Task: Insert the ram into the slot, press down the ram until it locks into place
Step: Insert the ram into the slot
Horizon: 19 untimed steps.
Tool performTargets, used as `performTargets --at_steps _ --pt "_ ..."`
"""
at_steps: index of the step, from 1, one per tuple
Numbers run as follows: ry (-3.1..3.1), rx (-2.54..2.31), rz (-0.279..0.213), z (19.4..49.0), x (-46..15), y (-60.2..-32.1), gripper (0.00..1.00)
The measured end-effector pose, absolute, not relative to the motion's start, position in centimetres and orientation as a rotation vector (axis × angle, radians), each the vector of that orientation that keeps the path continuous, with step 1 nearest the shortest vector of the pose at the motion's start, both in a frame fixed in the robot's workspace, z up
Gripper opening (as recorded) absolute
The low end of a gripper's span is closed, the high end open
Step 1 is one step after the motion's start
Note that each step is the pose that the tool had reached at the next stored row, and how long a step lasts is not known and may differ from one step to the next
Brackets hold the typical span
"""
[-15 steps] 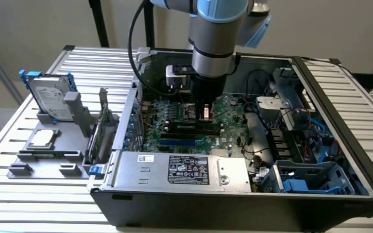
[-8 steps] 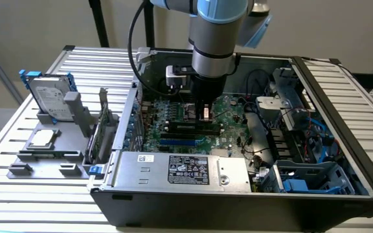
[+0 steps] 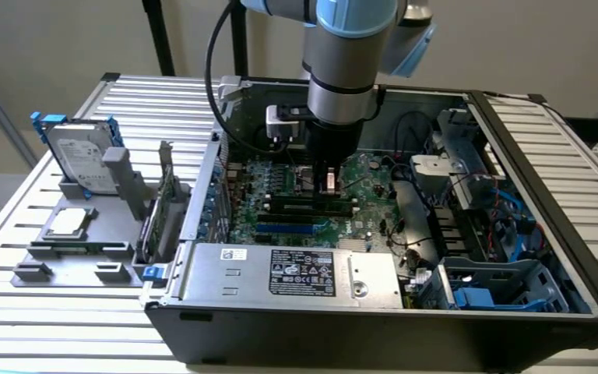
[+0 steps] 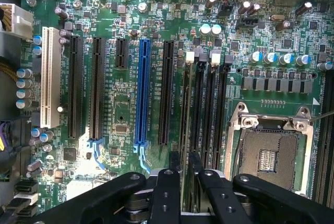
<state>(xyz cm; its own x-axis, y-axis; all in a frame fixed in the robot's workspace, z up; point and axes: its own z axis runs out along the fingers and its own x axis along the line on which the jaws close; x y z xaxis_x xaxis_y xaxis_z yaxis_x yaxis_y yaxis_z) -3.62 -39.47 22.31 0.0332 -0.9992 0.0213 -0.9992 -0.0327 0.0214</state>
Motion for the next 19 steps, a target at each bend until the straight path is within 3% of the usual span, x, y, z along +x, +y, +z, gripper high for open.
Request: performTargets --at_steps 19 --pt "-2.168 2.241 -0.009 24.2 -4.1 -39.5 0.21"
